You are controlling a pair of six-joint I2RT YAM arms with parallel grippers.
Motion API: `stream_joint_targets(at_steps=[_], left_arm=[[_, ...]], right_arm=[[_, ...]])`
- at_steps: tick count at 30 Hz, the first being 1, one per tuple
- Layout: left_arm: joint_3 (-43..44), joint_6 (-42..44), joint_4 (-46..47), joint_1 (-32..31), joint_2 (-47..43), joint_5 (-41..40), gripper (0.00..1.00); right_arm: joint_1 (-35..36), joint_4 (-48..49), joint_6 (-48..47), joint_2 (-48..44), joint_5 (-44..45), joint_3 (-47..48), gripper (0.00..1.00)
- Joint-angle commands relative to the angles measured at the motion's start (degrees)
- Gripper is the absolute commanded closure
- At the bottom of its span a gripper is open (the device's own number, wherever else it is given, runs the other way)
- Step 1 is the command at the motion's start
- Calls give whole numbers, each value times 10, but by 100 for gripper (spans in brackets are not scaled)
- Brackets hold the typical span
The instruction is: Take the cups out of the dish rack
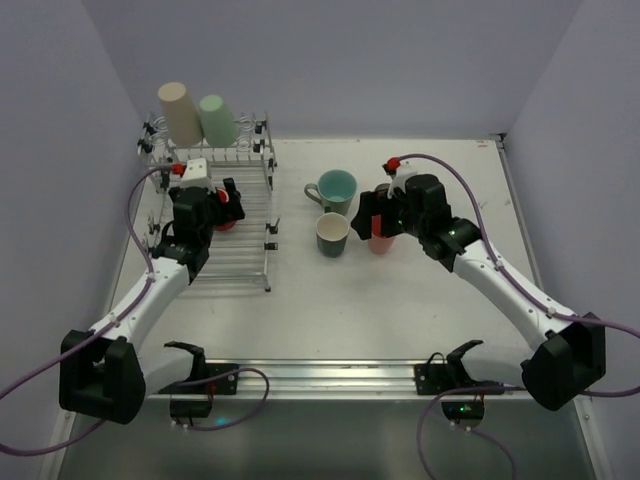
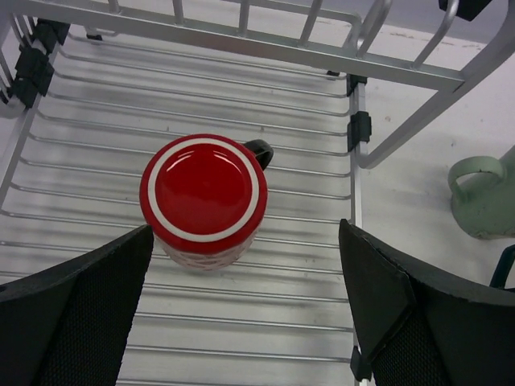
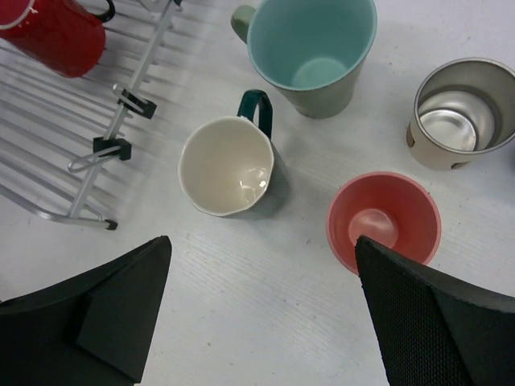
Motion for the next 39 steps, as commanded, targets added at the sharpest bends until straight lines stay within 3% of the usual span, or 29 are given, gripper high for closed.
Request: stream_joint_targets(at_steps=[1,17,39], left_arm=[[30,54,6,16,14,6,0],[-9,98,104,66,106,63,0],[49,129,129,74,211,79,0]], right_arm=[[-2,44,0,-33,-12,-4,1],[-2,61,3,-30,-63,-7,1],[-1,60,4,-16,-77,-6,1]])
